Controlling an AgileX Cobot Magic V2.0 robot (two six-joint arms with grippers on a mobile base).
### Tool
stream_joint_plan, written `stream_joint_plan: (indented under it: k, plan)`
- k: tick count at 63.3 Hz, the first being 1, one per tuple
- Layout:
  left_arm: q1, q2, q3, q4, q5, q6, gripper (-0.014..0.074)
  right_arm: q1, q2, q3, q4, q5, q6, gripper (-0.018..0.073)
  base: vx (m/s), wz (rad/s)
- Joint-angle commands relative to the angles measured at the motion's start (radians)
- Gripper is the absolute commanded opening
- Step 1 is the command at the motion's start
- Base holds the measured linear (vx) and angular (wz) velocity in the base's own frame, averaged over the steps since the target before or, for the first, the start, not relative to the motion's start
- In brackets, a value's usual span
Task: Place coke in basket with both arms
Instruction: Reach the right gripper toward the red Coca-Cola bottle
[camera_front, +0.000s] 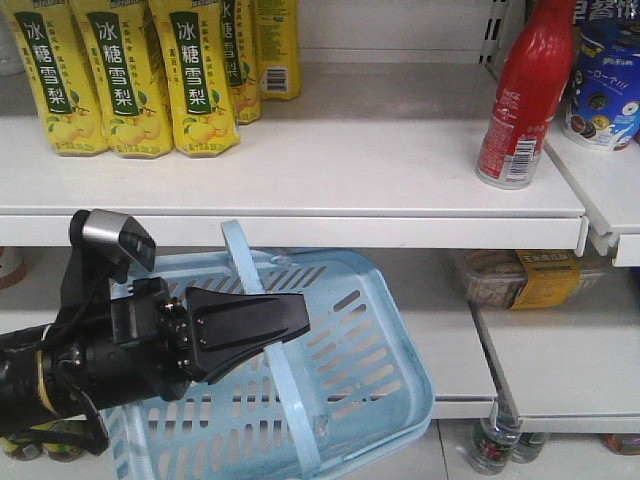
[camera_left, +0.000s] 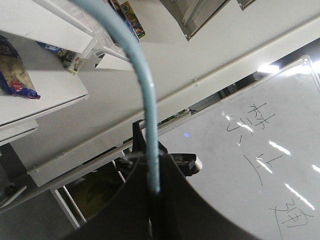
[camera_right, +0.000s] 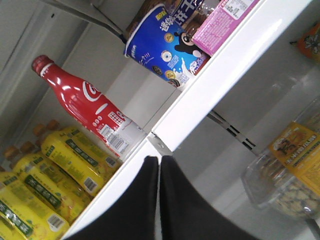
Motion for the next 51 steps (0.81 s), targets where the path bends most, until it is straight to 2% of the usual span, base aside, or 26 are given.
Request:
stream_joint_plan:
  k: [1,4,7,16,22,25,28,32,34,40,45,51]
  plan:
    - [-0.002,-0.029,-0.024,-0.068,-0.237,0.008,-0.0006,-0.002,-0.018,0.003,0.022,-0.102,0.029,-0.0004,0.0,0.0]
    - [-0.002,-0.029,-0.024,-0.068,-0.237,0.008,-0.0006,-0.002,-0.018,-0.021,0.004,-0.091,0.047,-0.0004,0.0,0.0]
    - [-0.002,-0.029,-0.024,-0.068,-0.237,0.008,-0.0006,-0.002,-0.018,-0.068,-0.056,-0.06,0.049,-0.0004,0.0,0.0]
    - [-0.002,-0.029,-0.024,-0.068,-0.237,0.008,-0.0006,-0.002,0.021,-0.302,-0.358,0.159,0.05,-0.0004,0.0,0.0]
    - [-0.002,-0.029,-0.024,-0.068,-0.237,0.008,-0.0006,-0.002,0.091,-0.472,-0.427,0.333,0.02,0.0001,0.0,0.0]
    - [-0.002,-0.029,-0.024,-0.068,-0.237,0.008,-0.0006,-0.002,0.143,-0.546,-0.42,0.397,-0.054,0.0011,0.0,0.0]
    - [-0.002,-0.029,-0.024,-0.068,-0.237,0.008,-0.0006,0.001,0.183,-0.603,-0.384,0.435,-0.161,0.0022,0.0,0.0]
    - [-0.002,-0.029,-0.024,-0.068,-0.237,0.008,-0.0006,0.022,0.249,-0.686,-0.281,0.468,-0.331,0.0046,0.0,0.0]
    - [-0.002,-0.029,-0.024,-0.068,-0.237,0.008,-0.0006,0.041,0.289,-0.717,-0.219,0.483,-0.418,0.0059,0.0,0.0]
    - [-0.002,-0.029,-0.024,-0.068,-0.237,0.008,-0.0006,0.102,0.396,-0.809,0.02,0.519,-0.764,0.0114,0.0,0.0]
    - [-0.002,-0.029,-0.024,-0.068,-0.237,0.008,-0.0006,0.152,0.491,-0.877,0.186,0.526,-1.04,0.0209,0.0,0.0]
    - [-0.002,-0.029,-0.024,-0.068,-0.237,0.008,-0.0006,0.177,0.589,-0.924,0.319,0.503,-1.258,0.0379,0.0,0.0]
